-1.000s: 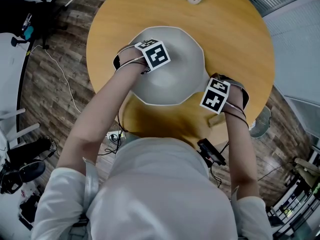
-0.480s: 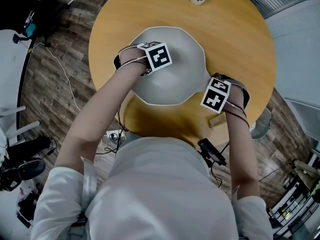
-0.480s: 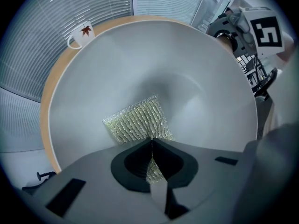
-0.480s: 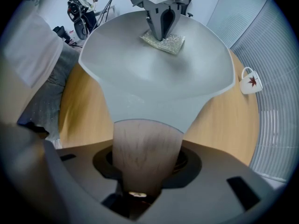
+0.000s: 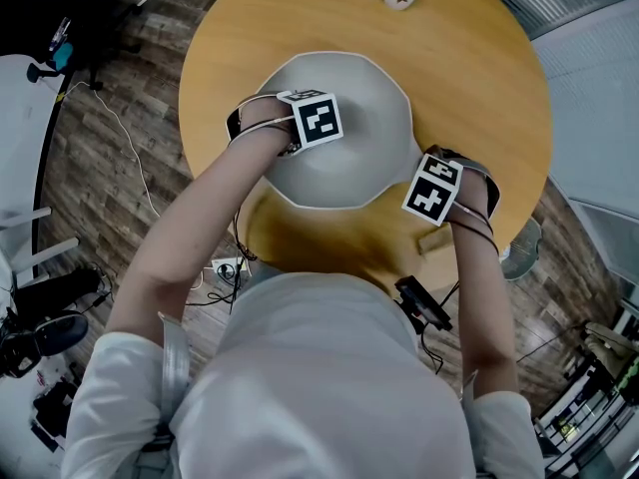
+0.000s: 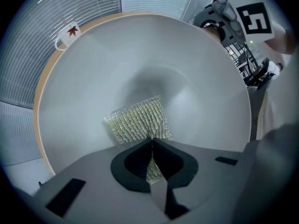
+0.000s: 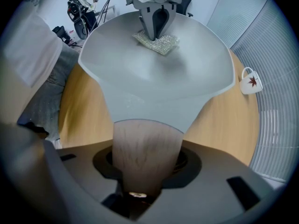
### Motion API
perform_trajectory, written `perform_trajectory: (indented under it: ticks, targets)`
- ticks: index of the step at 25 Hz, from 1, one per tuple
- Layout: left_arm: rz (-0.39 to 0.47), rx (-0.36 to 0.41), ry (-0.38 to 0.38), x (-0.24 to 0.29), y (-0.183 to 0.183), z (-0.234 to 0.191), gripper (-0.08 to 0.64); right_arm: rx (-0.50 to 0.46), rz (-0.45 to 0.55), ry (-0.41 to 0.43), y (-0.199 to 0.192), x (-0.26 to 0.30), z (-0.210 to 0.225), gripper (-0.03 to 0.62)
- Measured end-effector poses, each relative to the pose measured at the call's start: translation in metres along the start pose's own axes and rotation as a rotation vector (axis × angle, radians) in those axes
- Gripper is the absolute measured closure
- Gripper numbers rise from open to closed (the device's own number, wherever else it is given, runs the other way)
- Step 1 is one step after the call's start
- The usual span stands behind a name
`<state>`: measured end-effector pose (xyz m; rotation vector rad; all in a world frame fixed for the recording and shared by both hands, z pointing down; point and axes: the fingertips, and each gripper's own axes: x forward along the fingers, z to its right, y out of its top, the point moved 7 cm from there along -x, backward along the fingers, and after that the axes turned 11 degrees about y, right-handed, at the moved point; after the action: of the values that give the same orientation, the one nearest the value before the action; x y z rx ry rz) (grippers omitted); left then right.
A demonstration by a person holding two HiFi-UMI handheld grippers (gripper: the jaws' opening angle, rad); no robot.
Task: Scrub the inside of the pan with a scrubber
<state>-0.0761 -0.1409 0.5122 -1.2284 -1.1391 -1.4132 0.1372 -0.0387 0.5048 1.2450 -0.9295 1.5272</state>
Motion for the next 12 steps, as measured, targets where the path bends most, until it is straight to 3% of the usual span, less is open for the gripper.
perform_trajectory:
  ticks: [12]
  targets:
    - [-0.011,0.094,-0.073,0.003,-0.007,0.018,0.543,-0.001,-0.004,-0.003,0.0,0.002,0.001,0.413]
